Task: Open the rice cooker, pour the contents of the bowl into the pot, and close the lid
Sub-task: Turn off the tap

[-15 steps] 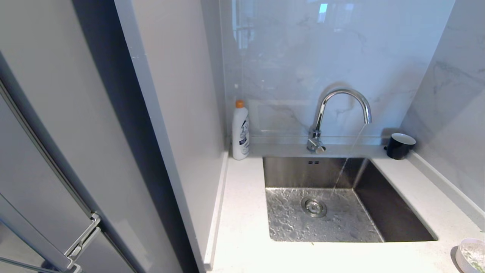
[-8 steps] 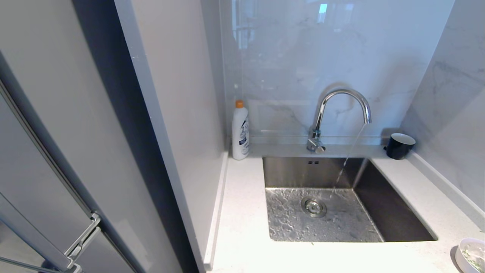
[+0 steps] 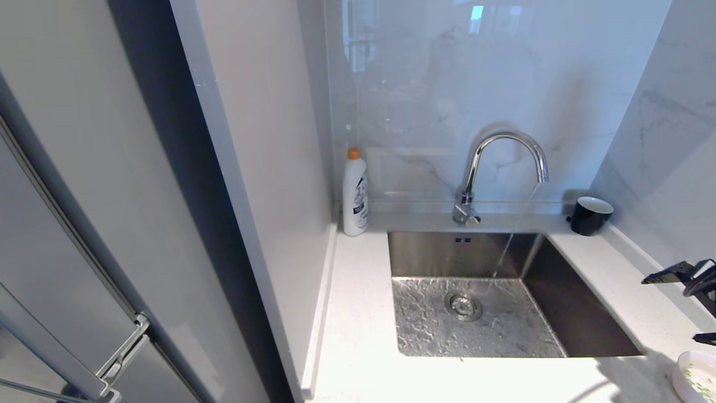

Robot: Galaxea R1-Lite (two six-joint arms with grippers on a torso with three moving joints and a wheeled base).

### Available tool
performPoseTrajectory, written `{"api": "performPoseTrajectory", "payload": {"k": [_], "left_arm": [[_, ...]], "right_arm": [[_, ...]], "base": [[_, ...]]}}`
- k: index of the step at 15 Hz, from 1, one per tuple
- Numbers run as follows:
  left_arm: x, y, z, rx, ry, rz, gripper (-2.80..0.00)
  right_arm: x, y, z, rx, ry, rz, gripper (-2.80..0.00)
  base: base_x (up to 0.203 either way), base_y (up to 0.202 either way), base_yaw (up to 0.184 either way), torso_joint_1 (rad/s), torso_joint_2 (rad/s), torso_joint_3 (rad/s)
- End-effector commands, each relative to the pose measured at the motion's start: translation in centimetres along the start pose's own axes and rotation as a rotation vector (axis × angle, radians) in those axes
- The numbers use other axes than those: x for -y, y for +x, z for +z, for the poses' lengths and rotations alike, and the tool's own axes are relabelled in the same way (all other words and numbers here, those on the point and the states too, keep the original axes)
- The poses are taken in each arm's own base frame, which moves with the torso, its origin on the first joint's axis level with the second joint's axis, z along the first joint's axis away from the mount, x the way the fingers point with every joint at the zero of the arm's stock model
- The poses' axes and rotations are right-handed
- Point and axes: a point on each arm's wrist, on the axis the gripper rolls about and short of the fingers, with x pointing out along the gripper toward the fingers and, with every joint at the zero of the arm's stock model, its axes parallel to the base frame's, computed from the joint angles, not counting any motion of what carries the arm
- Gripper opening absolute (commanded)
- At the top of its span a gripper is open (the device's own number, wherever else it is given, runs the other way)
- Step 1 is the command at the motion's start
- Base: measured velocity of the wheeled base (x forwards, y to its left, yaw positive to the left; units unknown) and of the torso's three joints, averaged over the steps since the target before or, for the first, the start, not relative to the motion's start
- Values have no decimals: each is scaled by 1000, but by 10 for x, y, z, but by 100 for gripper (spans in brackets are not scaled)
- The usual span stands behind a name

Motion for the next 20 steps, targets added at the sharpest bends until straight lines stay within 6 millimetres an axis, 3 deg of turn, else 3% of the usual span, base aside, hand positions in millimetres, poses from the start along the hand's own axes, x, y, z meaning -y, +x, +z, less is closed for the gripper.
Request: {"api": "performPoseTrajectory", "payload": {"k": [1,4,5,9,13,16,20], "left_arm": [[0,0,0,0,0,0,-280],[0,0,0,0,0,0,-280],[0,0,0,-1,1,0,-280],[0,0,0,-1,0,-1,-280],[0,0,0,-1,0,0,-280],[0,0,0,-2,0,2,-280],[0,0,0,-2,0,2,-280]], "right_arm": [[-39,3,-13,-19,-66,54,0],[-94,17,-30,-45,-134,105,0],[-110,19,-40,-61,-167,129,-280],[-160,56,-78,-109,-298,123,-280],[-214,98,-102,-91,-494,193,-280],[-241,141,-120,-93,-637,212,-280],[-263,195,-133,-53,-772,197,-280]], "base": [[0,0,0,0,0,0],[0,0,0,0,0,0],[0,0,0,0,0,0],[0,0,0,0,0,0],[0,0,0,0,0,0],[0,0,0,0,0,0],[0,0,0,0,0,0]]}}
